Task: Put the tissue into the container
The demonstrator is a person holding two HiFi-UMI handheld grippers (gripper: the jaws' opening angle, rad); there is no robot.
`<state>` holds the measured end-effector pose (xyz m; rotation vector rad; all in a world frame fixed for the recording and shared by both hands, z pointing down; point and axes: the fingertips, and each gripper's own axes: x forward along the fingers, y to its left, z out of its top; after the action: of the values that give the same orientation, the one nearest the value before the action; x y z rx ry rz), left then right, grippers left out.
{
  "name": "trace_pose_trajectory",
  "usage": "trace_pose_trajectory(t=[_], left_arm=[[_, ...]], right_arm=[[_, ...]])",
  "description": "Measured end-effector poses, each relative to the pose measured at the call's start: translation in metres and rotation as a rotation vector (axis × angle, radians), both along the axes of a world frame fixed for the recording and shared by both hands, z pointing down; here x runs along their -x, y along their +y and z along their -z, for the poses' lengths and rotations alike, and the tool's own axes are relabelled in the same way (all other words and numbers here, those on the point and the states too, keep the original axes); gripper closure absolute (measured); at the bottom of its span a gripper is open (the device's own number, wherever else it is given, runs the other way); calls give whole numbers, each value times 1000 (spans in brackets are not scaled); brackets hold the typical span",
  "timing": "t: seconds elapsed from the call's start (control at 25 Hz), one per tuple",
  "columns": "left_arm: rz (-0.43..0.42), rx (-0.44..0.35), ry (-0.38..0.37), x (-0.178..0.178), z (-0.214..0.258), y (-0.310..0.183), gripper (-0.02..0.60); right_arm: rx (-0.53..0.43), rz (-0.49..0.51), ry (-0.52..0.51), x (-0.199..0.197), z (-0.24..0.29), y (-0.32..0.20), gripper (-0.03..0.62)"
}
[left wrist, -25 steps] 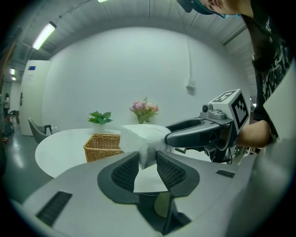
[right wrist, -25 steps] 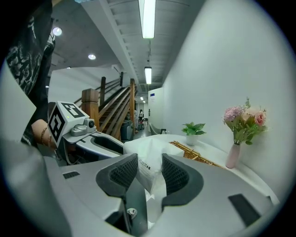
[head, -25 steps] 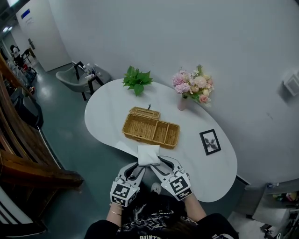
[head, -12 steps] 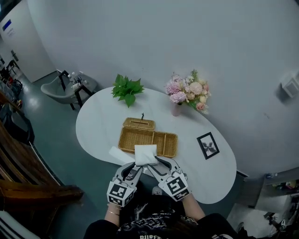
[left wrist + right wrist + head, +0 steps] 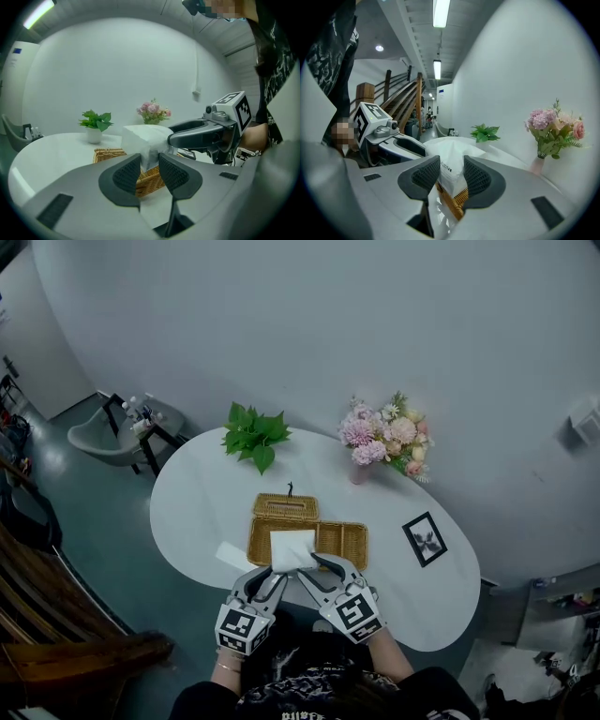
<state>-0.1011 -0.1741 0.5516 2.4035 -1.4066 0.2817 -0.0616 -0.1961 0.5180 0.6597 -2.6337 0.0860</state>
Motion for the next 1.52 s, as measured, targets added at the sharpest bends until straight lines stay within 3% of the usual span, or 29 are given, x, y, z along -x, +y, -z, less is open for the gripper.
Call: trace_pose_trajectory(t=[0.56,0.84,1.24,1.52], left_arm=[[-201,26,-72,25,-15,-38,446],[-270,72,-114,35,-27,-36,446],[-291,147,-199,33,-48,-34,446],[-273,198,-219,35,-56,-41,446]], right_arm=[[81,-112,29,22,-16,-34,424],[129,-104,50,32,-27,-31,427],[176,-65,112,32,-45,-35,430],[209,-98,111,34,-54,-42,430]])
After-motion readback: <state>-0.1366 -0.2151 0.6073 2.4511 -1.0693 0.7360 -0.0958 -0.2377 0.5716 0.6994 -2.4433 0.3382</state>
